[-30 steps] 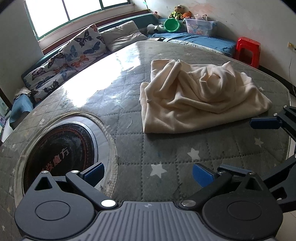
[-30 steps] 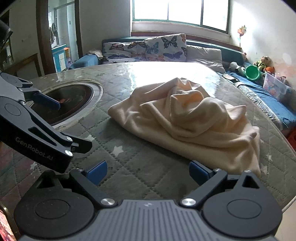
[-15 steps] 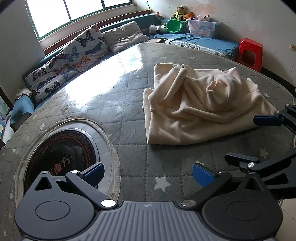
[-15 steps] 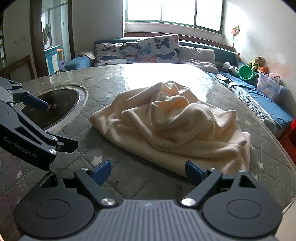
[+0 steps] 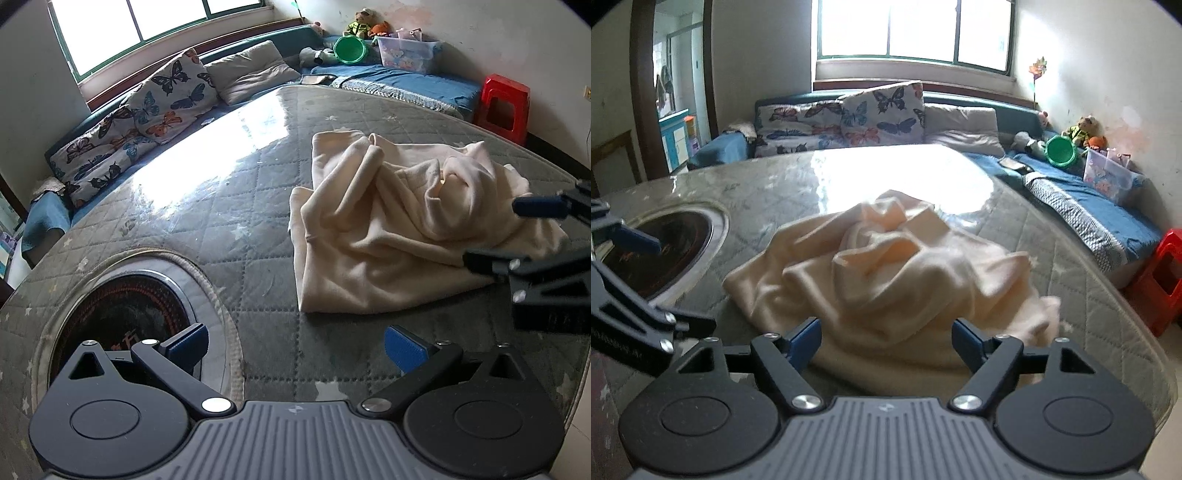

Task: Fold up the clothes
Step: 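Grasp the cream sweatshirt fabric with the right gripper and pull it open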

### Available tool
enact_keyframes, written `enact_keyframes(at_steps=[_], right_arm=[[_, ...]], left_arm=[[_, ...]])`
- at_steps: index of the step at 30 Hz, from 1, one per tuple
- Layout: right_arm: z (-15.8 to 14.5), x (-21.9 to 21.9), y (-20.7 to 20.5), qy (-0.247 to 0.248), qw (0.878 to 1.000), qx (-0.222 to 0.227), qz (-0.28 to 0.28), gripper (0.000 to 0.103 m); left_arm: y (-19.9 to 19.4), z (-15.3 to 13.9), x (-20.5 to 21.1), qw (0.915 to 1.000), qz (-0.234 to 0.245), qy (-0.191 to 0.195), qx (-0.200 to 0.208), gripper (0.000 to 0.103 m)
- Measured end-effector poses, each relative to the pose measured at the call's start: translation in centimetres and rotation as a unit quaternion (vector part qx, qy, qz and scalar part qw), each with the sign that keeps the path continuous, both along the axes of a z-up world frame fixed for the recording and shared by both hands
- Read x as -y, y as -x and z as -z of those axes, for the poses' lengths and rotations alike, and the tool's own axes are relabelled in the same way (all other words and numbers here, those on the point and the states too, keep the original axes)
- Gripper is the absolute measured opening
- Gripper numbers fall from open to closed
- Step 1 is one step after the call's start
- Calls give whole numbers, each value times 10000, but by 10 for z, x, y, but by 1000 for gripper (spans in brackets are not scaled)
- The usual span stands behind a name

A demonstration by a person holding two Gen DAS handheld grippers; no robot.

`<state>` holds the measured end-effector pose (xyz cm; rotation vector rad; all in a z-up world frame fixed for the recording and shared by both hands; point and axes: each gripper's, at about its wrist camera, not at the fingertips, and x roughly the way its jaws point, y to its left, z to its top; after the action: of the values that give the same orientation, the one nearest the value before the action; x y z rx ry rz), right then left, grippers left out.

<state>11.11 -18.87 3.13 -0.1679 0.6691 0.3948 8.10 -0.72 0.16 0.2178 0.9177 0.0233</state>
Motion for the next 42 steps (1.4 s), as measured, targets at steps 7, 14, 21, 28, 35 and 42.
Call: enact_keyframes(at_steps=[7,14,21,28,35,42], right_arm=[[-18,-2,-15,-194,9994,269,-65,68],[-15,-20,-39,-320,9992,21,-234,57],[-1,-29,-50,-266,9989,-259,-277,42],[6,-28,-48,-265,9985,-367,-317,27],[3,-25,-37,-382,9980,-271,-425,9],[-6,-23,-11,-603,9953,-130,-747,6]], left_arm=[[-4,1,2,10000,-14,16,-28,103],[-5,2,1,10000,-34,8,-48,103],[-6,2,3,10000,-25,1,-54,103],[-8,3,5,10000,-7,1,-63,103],[-9,4,5,10000,-6,-18,-66,103],[-5,3,0,10000,8,-60,4,103]])
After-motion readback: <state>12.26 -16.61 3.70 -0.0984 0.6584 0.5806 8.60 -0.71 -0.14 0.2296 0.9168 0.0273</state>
